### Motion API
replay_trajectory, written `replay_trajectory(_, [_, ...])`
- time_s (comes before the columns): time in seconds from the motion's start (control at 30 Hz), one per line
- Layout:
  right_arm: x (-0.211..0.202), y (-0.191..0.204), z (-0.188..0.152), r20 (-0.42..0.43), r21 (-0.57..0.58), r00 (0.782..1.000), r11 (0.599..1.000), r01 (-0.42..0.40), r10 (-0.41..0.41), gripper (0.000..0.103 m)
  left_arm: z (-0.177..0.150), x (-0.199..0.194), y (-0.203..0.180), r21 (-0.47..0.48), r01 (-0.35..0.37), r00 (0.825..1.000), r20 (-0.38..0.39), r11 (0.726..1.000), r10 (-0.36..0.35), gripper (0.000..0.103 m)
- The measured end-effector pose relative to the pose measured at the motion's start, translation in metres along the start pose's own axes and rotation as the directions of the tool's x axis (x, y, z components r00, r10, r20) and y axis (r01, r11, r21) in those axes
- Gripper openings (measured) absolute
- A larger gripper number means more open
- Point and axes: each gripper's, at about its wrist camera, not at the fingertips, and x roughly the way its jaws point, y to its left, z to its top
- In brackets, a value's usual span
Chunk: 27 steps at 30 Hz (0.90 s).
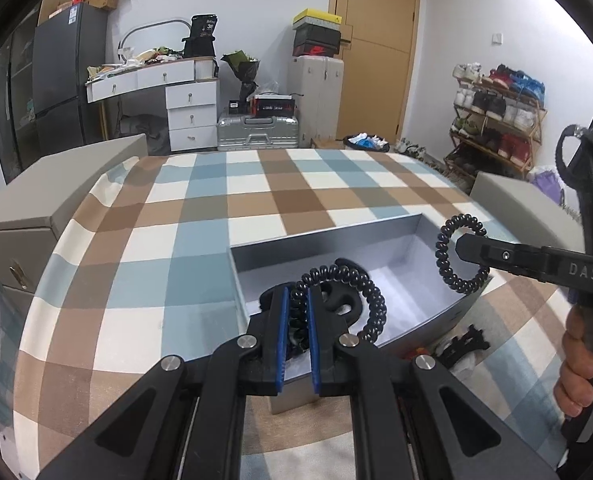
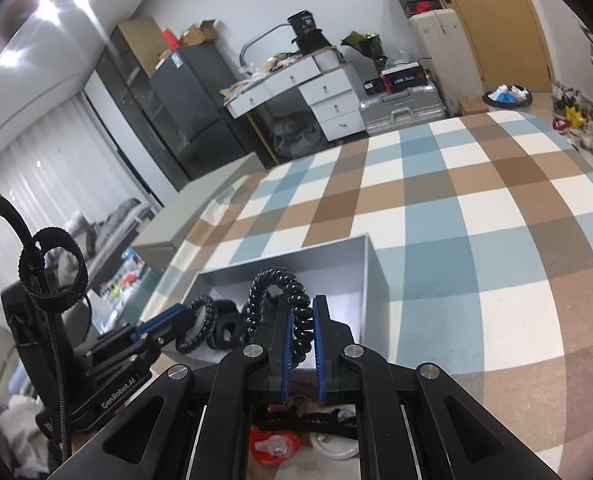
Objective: Organize jewelry
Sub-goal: 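Lower the coiled hair tie into the grey box and open the right gripper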
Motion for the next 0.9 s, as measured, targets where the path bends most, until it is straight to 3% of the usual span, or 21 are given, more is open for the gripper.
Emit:
replay_trajectory(0.2, [0.006, 0.006, -0.005, -0.024, -0.023, 1.0, 1.0, 0.001, -0.002, 0.009, -0.002, 0.001, -0.003, 0.038, -0.045, 0.999, -0.006, 0.998, 0.045, 0.005])
replay_trajectory(0.63, [0.014, 0.01, -0.009, -0.078, 0.0, 0.994, 0.997, -0.079, 0.079, 0.009, -0.001, 0.002, 0.004, 0.028, -0.042, 0.999, -0.013, 0.999, 0.043, 0.005])
replay_trajectory(0.9, [0.01, 0.007, -0.008, -0.059, -0.014, 0.998, 1.0, -0.02, 0.019, 0.009, -0.001, 0.0, 0.001, 0.018, -0.015, 1.0, -0.008, 1.0, 0.015, 0.005])
